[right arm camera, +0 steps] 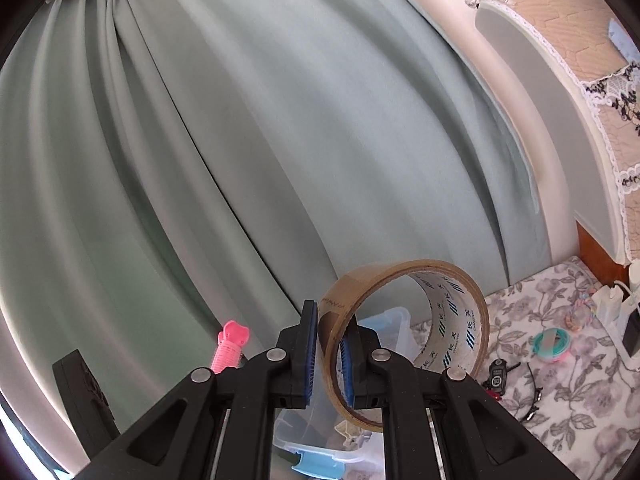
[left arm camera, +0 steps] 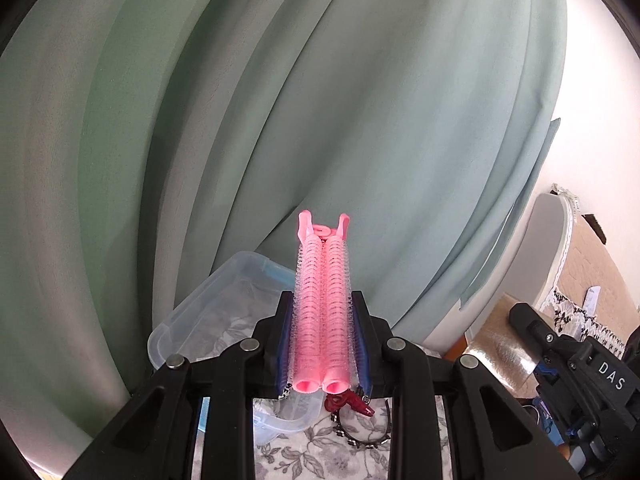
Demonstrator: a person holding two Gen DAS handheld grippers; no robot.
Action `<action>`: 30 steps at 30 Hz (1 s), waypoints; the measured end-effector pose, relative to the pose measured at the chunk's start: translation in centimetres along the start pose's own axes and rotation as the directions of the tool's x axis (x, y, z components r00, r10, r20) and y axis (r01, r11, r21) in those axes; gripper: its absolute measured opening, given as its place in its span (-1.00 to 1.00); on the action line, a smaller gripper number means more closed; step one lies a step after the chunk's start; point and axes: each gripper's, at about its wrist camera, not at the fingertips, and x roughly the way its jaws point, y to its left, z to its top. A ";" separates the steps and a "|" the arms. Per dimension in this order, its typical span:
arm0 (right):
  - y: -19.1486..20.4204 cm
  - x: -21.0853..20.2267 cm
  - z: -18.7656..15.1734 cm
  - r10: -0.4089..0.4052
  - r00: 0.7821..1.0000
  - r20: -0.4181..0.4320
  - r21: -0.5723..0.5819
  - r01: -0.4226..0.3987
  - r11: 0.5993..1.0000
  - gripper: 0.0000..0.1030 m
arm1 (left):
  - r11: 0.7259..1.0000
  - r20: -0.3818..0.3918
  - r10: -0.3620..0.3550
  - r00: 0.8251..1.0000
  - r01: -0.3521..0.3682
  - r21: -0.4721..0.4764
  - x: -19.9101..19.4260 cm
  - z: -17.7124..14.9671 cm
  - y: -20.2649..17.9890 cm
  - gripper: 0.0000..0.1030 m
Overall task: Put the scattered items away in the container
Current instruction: 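Carry the pink roller and tape roll over the clear box and open both grippers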
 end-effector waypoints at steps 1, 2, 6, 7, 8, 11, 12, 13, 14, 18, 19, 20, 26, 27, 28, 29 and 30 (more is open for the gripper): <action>-0.1 0.5 -0.4 -0.001 1.000 -0.016 0.002 0.001 1.000 -0.77 | 1.000 -0.003 0.004 1.000 -0.004 -0.001 0.2 -0.1 0.3 -0.46; -0.2 1.0 -0.7 -0.002 1.000 -0.030 0.001 0.002 1.000 -0.77 | 1.000 -0.007 0.006 1.000 -0.006 -0.002 0.4 -0.3 0.6 -0.46; -0.3 2.7 -1.8 -0.005 0.997 -0.074 -0.015 0.004 1.000 -0.77 | 1.000 -0.027 0.010 1.000 -0.011 -0.015 1.4 -0.7 1.5 -0.46; -0.3 3.2 -2.0 -0.003 0.997 -0.083 -0.021 0.002 1.000 -0.77 | 1.000 -0.032 0.011 0.999 -0.012 -0.018 1.7 -0.7 1.6 -0.46; -0.2 3.5 -2.4 0.001 0.996 -0.091 -0.029 -0.003 1.000 -0.76 | 1.000 -0.037 0.012 0.999 -0.013 -0.019 2.0 -0.8 1.8 -0.46; -0.2 4.8 -2.9 0.012 0.993 -0.115 -0.043 -0.017 0.999 -0.76 | 0.999 -0.052 0.022 0.998 -0.024 -0.036 3.0 -0.9 2.8 -0.46; -0.3 5.4 -3.0 0.017 0.992 -0.125 -0.045 -0.023 0.999 -0.76 | 0.999 -0.058 0.026 0.998 -0.028 -0.044 3.3 -1.0 3.1 -0.46; 0.0 5.5 -3.3 0.021 0.991 -0.135 -0.047 -0.028 0.999 -0.76 | 0.998 -0.063 0.031 0.998 -0.034 -0.051 3.7 -1.0 3.5 -0.46; 0.0 6.1 -3.5 0.023 0.989 -0.148 -0.049 -0.031 0.998 -0.76 | 0.997 -0.069 0.036 0.997 -0.040 -0.058 4.0 -1.1 3.9 -0.46; -0.1 8.5 -4.8 0.026 0.979 -0.203 -0.065 -0.040 0.997 -0.76 | 0.995 -0.098 0.051 0.994 -0.059 -0.080 5.1 -1.7 4.9 -0.46; -0.1 9.1 -5.1 0.027 0.976 -0.218 -0.068 -0.043 0.997 -0.76 | 0.994 -0.105 0.055 0.993 -0.064 -0.084 5.2 -2.0 5.0 -0.46; -0.2 9.7 -5.4 0.029 0.973 -0.231 -0.070 -0.046 0.996 -0.76 | 0.994 -0.112 0.058 0.992 -0.068 -0.088 5.5 -2.0 5.2 -0.46; -0.3 13.0 -7.9 0.035 0.949 -0.313 -0.075 -0.062 0.995 -0.75 | 0.988 -0.166 0.085 0.982 -0.105 -0.112 7.6 -2.8 6.6 -0.46; 0.0 13.4 -8.5 0.036 0.944 -0.327 -0.077 -0.064 0.995 -0.75 | 0.987 -0.175 0.091 0.980 -0.112 -0.116 8.0 -3.0 6.9 -0.46; -0.1 14.0 -8.8 0.037 0.940 -0.340 -0.080 -0.068 0.994 -0.75 | 0.985 -0.184 0.098 0.978 -0.121 -0.119 8.4 -3.2 7.2 -0.46; -0.1 14.6 -9.2 0.037 0.935 -0.353 -0.082 -0.070 0.994 -0.75 | 0.984 -0.192 0.103 0.976 -0.128 -0.123 8.6 -3.5 7.4 -0.46; -0.2 15.1 -9.5 0.038 0.931 -0.364 -0.083 -0.073 0.994 -0.75 | 0.983 -0.201 0.108 0.974 -0.135 -0.127 8.9 -3.7 7.6 -0.46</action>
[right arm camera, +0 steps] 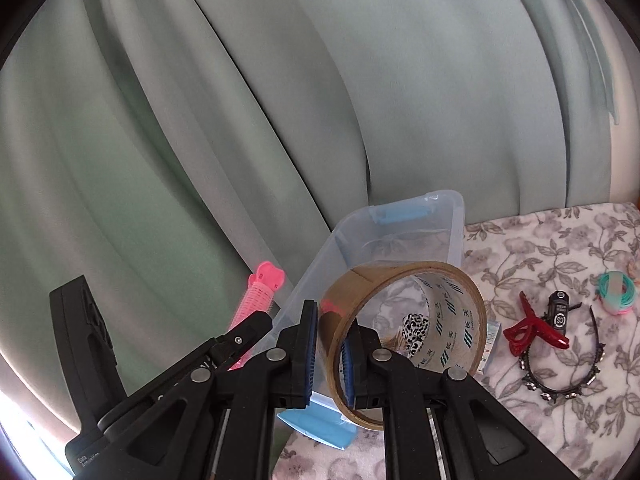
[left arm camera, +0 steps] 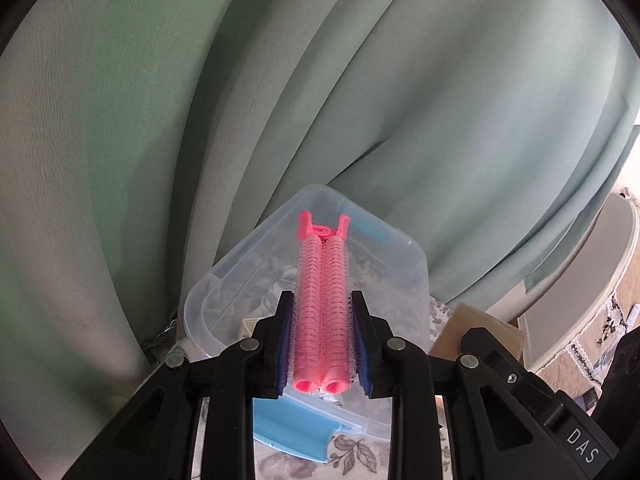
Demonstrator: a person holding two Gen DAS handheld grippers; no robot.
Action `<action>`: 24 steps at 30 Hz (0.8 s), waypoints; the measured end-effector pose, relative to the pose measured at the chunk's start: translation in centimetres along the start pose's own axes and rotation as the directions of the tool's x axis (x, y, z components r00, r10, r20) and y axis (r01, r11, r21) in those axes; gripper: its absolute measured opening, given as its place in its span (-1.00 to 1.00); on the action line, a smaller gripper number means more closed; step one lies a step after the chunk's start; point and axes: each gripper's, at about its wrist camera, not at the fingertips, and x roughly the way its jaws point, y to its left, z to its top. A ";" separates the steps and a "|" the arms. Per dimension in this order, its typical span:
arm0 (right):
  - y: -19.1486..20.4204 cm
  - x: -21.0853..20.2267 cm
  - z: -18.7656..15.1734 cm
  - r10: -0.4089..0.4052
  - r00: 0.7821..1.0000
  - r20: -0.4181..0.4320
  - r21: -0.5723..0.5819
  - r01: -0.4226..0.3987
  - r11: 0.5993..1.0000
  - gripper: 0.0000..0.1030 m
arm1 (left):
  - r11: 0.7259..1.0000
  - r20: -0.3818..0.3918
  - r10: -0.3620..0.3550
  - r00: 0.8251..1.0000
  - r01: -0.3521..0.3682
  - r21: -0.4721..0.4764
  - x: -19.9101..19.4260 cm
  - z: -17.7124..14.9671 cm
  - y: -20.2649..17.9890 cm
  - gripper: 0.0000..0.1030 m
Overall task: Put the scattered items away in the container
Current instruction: 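Carry the pink roller and tape roll over the clear box and open both grippers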
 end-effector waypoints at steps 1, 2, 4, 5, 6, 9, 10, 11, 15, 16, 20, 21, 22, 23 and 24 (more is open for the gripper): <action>-0.1 0.6 -0.1 0.002 1.000 -0.012 -0.002 -0.003 1.000 -0.74 | 1.000 -0.008 0.006 1.000 -0.006 -0.004 0.4 0.0 0.2 -0.46; -0.3 1.4 -0.2 0.004 1.000 -0.024 -0.002 -0.004 1.000 -0.73 | 1.000 -0.015 0.014 1.000 -0.014 -0.008 0.7 -0.1 0.4 -0.46; -0.1 2.6 -0.1 0.025 0.999 -0.042 -0.002 -0.025 1.000 -0.73 | 1.000 -0.024 0.027 0.999 -0.028 -0.014 1.0 -0.2 1.3 -0.46; -0.1 3.1 -0.2 0.029 0.999 -0.045 -0.009 -0.029 1.000 -0.73 | 0.999 -0.030 0.035 0.999 -0.035 -0.016 1.3 -0.2 1.5 -0.46; 0.4 3.2 -0.4 0.032 0.998 -0.048 -0.021 -0.033 0.999 -0.73 | 0.999 -0.036 0.041 0.999 -0.042 -0.019 1.6 -0.3 1.7 -0.46; 2.0 3.7 -1.2 0.034 0.997 -0.072 -0.040 -0.037 0.999 -0.73 | 0.998 -0.055 0.050 0.997 -0.052 -0.032 2.6 -0.6 2.6 -0.46; 2.0 4.0 -1.3 0.038 0.996 -0.075 -0.041 -0.042 0.998 -0.73 | 0.998 -0.059 0.056 0.997 -0.058 -0.034 2.9 -0.6 2.8 -0.46; 1.9 4.3 -1.4 0.041 0.996 -0.077 -0.041 -0.044 0.998 -0.72 | 0.997 -0.062 0.061 0.996 -0.064 -0.037 2.7 -0.9 3.5 -0.46; 1.3 5.3 -1.4 0.034 0.996 -0.086 -0.026 -0.036 0.999 -0.71 | 0.996 -0.081 0.068 0.994 -0.072 -0.045 3.0 -1.1 3.9 -0.46; 1.1 5.4 -1.4 0.031 0.996 -0.087 -0.022 -0.033 0.999 -0.71 | 0.996 -0.085 0.069 0.994 -0.073 -0.044 3.1 -1.1 3.9 -0.46; 1.6 3.9 -1.5 0.022 0.996 -0.090 -0.018 -0.024 1.000 -0.71 | 0.996 -0.096 0.071 0.993 -0.075 -0.040 3.4 -1.2 3.6 -0.44; 1.6 4.2 -1.4 0.019 0.996 -0.091 -0.018 -0.020 1.000 -0.71 | 0.996 -0.097 0.072 0.993 -0.076 -0.039 3.5 -1.2 3.5 -0.43; 1.5 4.1 -1.4 0.015 0.996 -0.091 -0.017 -0.017 1.000 -0.71 | 0.996 -0.098 0.074 0.993 -0.077 -0.037 3.2 -1.2 3.5 -0.40; 1.4 4.1 -1.3 0.013 0.996 -0.091 -0.015 -0.014 1.000 -0.70 | 0.996 -0.097 0.074 0.992 -0.078 -0.038 3.1 -1.2 3.4 -0.29; 1.5 3.8 -1.3 0.012 0.996 -0.090 -0.013 -0.013 1.000 -0.70 | 0.996 -0.095 0.073 0.993 -0.077 -0.039 3.0 -1.1 3.3 -0.19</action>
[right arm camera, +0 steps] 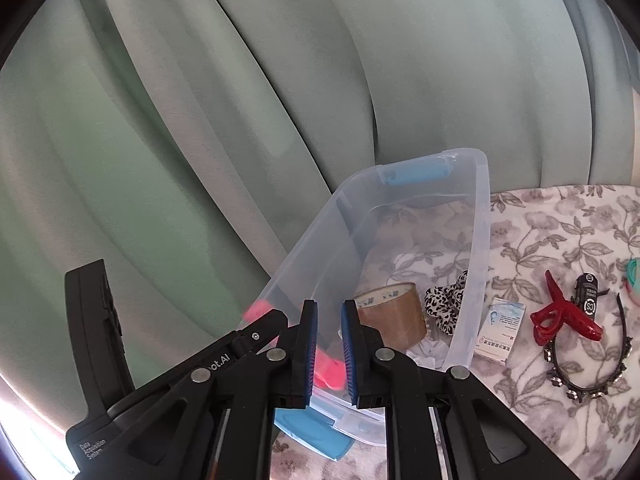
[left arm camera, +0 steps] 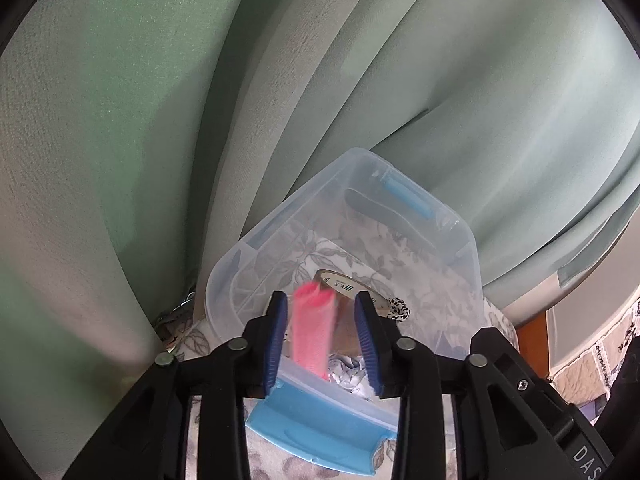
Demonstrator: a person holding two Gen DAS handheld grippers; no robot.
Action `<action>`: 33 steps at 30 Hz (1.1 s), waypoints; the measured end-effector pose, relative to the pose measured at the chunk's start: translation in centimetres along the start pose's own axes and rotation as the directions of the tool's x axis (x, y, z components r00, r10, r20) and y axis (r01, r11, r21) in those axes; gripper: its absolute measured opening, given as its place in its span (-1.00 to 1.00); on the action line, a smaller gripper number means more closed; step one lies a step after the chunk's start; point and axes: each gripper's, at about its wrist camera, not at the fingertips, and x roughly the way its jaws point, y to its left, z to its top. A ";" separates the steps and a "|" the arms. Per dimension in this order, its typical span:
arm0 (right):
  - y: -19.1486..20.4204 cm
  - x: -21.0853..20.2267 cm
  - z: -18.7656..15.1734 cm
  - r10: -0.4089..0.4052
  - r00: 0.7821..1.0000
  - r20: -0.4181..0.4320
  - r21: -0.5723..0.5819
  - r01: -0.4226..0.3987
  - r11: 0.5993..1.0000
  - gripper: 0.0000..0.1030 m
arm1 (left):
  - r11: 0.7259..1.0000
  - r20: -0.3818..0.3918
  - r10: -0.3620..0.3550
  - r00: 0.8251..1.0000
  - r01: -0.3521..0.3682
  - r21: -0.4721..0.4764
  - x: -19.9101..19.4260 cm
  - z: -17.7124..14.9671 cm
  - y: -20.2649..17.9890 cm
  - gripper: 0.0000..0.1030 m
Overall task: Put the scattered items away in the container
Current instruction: 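Carry the pink roller and tape roll over the clear box and open both grippers, then withdraw both grippers from the box toward the red claw clip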
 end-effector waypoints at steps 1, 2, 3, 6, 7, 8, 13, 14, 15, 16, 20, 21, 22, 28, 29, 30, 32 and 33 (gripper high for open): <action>0.0 -0.2 0.1 -0.002 1.000 0.001 0.001 0.002 1.000 -0.70 | 1.000 0.003 -0.002 1.000 0.002 0.000 -0.2 0.0 -0.1 -0.18; 0.2 -1.1 0.0 -0.005 1.000 0.004 0.003 0.005 1.000 -0.70 | 1.000 0.007 -0.003 1.000 0.003 0.002 -0.4 0.1 -0.3 -0.18; 0.3 -1.7 0.0 -0.006 1.000 0.008 0.005 0.006 1.000 -0.70 | 1.000 0.011 -0.003 1.000 0.003 0.007 -0.7 0.1 -0.4 -0.18; 0.4 -2.7 0.2 -0.006 1.000 0.018 0.007 0.006 1.000 -0.70 | 1.000 0.022 -0.003 1.000 0.003 0.023 -1.3 0.1 -1.2 -0.18; 0.4 -3.0 0.2 -0.007 1.000 0.021 0.007 0.007 1.000 -0.68 | 1.000 0.026 -0.004 1.000 0.003 0.030 -1.6 0.1 -1.5 -0.17; 0.4 -3.4 0.3 -0.010 1.000 0.025 0.009 0.009 1.000 -0.63 | 0.999 0.030 -0.004 1.000 0.003 0.039 -2.0 0.0 -1.8 -0.16; 0.4 -6.6 0.4 -0.013 0.998 0.065 0.020 0.012 1.000 -0.37 | 0.996 0.058 -0.013 0.998 0.008 0.086 -4.5 -0.3 -3.7 -0.07; 0.4 -7.2 0.5 -0.014 0.997 0.075 0.023 0.012 1.000 -0.28 | 0.995 0.065 -0.016 0.998 0.010 0.098 -5.1 -0.4 -4.1 -0.07; 0.4 -7.8 0.5 -0.016 0.996 0.085 0.027 0.013 1.000 -0.23 | 0.994 0.071 -0.017 0.997 0.009 0.111 -5.6 -0.5 -4.6 -0.04; 0.3 -8.4 0.6 -0.016 0.995 0.096 0.029 0.013 0.999 -0.15 | 0.992 0.077 -0.018 0.997 0.009 0.124 -6.1 -0.7 -5.2 -0.02; 0.2 -11.4 0.7 -0.016 0.989 0.150 0.034 0.011 0.999 -0.02 | 0.984 0.105 -0.037 0.994 0.018 0.178 -8.2 -1.4 -7.4 0.07; 0.2 -12.2 0.8 -0.017 0.986 0.165 0.037 0.011 0.999 0.01 | 0.981 0.109 -0.042 0.993 0.021 0.191 -8.7 -1.6 -8.0 0.08; 0.0 -12.9 0.8 -0.019 0.984 0.177 0.041 0.012 0.999 0.03 | 0.979 0.111 -0.047 0.993 0.024 0.204 -9.1 -1.9 -8.5 0.08; -1.2 -17.4 0.4 -0.035 0.967 0.252 0.066 0.019 0.998 0.09 | 0.961 0.125 -0.077 0.989 0.041 0.274 -11.3 -3.5 -11.9 0.08; -1.5 -18.1 0.3 -0.040 0.963 0.265 0.072 0.021 0.997 0.12 | 0.957 0.127 -0.080 0.989 0.041 0.286 -11.6 -3.9 -12.5 0.08; -1.8 -18.9 0.1 -0.044 0.960 0.277 0.080 0.023 0.997 0.12 | 0.954 0.128 -0.082 0.988 0.041 0.297 -11.9 -4.2 -13.0 0.08; -2.5 -20.5 -0.1 -0.053 0.954 0.296 0.099 0.025 0.995 0.13 | 0.948 0.127 -0.090 0.988 0.046 0.314 -12.3 -4.8 -14.1 0.08; -2.9 -21.4 -0.1 -0.056 0.950 0.306 0.109 0.024 0.994 0.13 | 0.946 0.123 -0.096 0.988 0.051 0.322 -12.3 -5.1 -14.6 0.08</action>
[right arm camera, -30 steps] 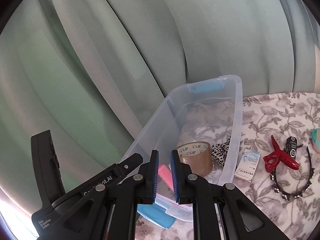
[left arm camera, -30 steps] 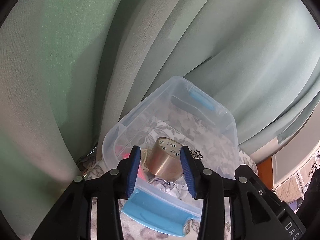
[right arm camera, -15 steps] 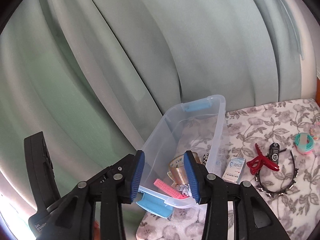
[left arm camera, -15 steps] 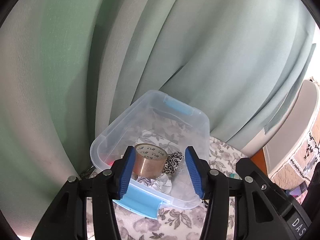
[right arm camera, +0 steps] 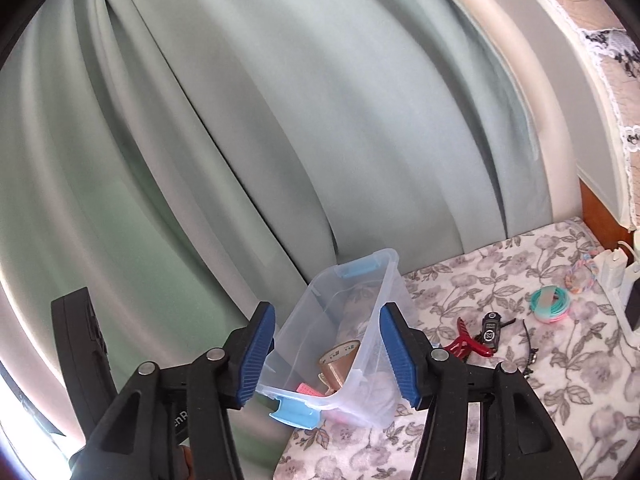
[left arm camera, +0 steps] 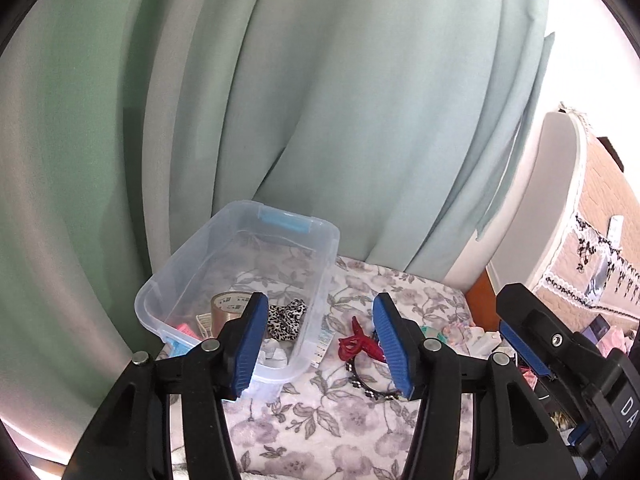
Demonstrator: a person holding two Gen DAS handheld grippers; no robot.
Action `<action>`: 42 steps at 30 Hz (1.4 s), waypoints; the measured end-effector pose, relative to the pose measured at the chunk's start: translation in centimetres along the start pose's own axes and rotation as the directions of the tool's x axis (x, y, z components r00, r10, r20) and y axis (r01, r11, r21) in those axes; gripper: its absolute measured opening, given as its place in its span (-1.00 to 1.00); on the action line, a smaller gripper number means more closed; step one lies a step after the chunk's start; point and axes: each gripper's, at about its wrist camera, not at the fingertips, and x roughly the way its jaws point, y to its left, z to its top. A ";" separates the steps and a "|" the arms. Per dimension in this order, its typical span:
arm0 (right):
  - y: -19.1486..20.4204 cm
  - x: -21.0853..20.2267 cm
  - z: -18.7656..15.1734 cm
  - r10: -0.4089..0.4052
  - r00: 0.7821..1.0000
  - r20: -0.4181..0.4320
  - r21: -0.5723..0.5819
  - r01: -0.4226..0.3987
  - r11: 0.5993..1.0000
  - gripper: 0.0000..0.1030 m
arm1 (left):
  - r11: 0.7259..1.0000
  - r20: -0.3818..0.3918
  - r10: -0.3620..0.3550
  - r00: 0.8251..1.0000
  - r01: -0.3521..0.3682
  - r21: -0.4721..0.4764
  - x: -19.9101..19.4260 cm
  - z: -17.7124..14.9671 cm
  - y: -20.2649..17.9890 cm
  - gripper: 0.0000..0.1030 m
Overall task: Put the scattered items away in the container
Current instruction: 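Withdraw both grippers from the box toward the red claw clip, then grasp the red claw clip with the left gripper while the right approaches the bangles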
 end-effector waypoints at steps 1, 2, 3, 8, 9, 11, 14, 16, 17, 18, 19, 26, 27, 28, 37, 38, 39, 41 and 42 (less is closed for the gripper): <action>-0.4 -0.7 0.2 -0.002 1.000 0.010 0.008 0.002 1.000 0.14 | 1.000 -0.003 -0.007 1.000 0.007 0.006 -0.1 -0.1 -0.7 0.08; -0.9 -1.4 0.3 -0.006 1.000 0.023 0.014 0.005 1.000 0.16 | 1.000 -0.007 -0.013 1.000 0.013 0.012 -0.1 -0.1 -1.3 0.08; -1.4 -2.1 0.5 -0.013 0.999 0.037 0.020 0.012 1.000 0.17 | 1.000 -0.012 -0.018 1.000 0.018 0.014 0.0 -0.2 -1.8 0.08; -4.4 -4.7 1.1 -0.108 0.992 0.071 0.056 0.104 0.993 0.22 | 0.997 -0.041 -0.064 0.997 0.066 0.035 0.6 -0.9 -4.3 0.08; -5.2 -5.3 1.1 -0.131 0.989 0.070 0.067 0.127 0.990 0.22 | 0.997 -0.044 -0.066 0.997 0.068 0.044 0.8 -1.1 -4.8 0.08; -6.8 -5.7 1.1 -0.172 0.983 0.064 0.097 0.165 0.982 0.24 | 0.996 -0.050 -0.053 0.997 0.056 0.071 1.1 -1.5 -5.9 0.08; -9.3 -6.3 1.1 -0.233 0.971 0.050 0.140 0.224 0.964 0.29 | 0.992 -0.059 -0.056 0.997 0.063 0.110 2.0 -2.4 -7.0 0.08; -10.7 -6.3 1.0 -0.279 0.960 0.036 0.152 0.271 0.951 0.31 | 0.990 -0.071 -0.049 0.996 0.058 0.129 2.8 -2.8 -7.6 0.08; -11.4 -6.1 0.9 -0.300 0.954 0.025 0.155 0.293 0.944 0.32 | 0.989 -0.076 -0.044 0.996 0.054 0.137 3.4 -3.0 -7.7 0.08; -12.1 -5.8 0.8 -0.316 0.949 0.014 0.159 0.310 0.937 0.32 | 0.988 -0.084 -0.038 0.996 0.050 0.143 3.9 -3.2 -7.8 0.08; -12.7 -5.5 0.6 -0.326 0.945 0.000 0.165 0.322 0.932 0.33 | 0.988 -0.092 -0.040 0.995 0.053 0.145 4.4 -3.5 -7.9 0.08; -17.8 -3.1 -1.1 -0.313 0.946 -0.089 0.301 0.325 0.896 0.44 | 0.984 -0.140 -0.118 0.983 0.135 0.117 7.5 -5.0 -8.4 0.08; -18.3 -2.7 -1.3 -0.317 0.944 -0.094 0.310 0.331 0.891 0.44 | 0.984 -0.145 -0.113 0.983 0.131 0.121 8.0 -5.3 -8.4 0.08; -18.7 -2.4 -1.6 -0.323 0.941 -0.096 0.313 0.337 0.888 0.44 | 0.984 -0.153 -0.109 0.982 0.128 0.122 8.6 -5.5 -8.4 0.08; -20.3 1.5 -3.2 -0.312 0.935 -0.168 0.272 0.348 0.897 0.48 | 0.996 -0.309 -0.082 0.948 0.089 0.009 14.4 -7.5 -6.5 0.08; -20.3 2.0 -3.3 -0.321 0.930 -0.177 0.255 0.359 0.898 0.48 | 0.996 -0.315 -0.088 0.945 0.093 -0.002 14.8 -7.7 -6.3 0.08; -20.4 2.4 -3.5 -0.328 0.927 -0.183 0.242 0.366 0.899 0.48 | 0.996 -0.322 -0.091 0.942 0.094 -0.008 15.2 -7.9 -6.2 0.08; -20.6 2.9 -3.8 -0.323 0.929 -0.179 0.242 0.360 0.901 0.48 | 0.996 -0.335 -0.087 0.938 0.092 -0.002 16.1 -8.2 -6.1 0.08; -20.8 3.1 -3.9 -0.313 0.935 -0.169 0.253 0.348 0.903 0.48 | 0.996 -0.342 -0.083 0.936 0.090 0.006 16.5 -8.4 -6.2 0.08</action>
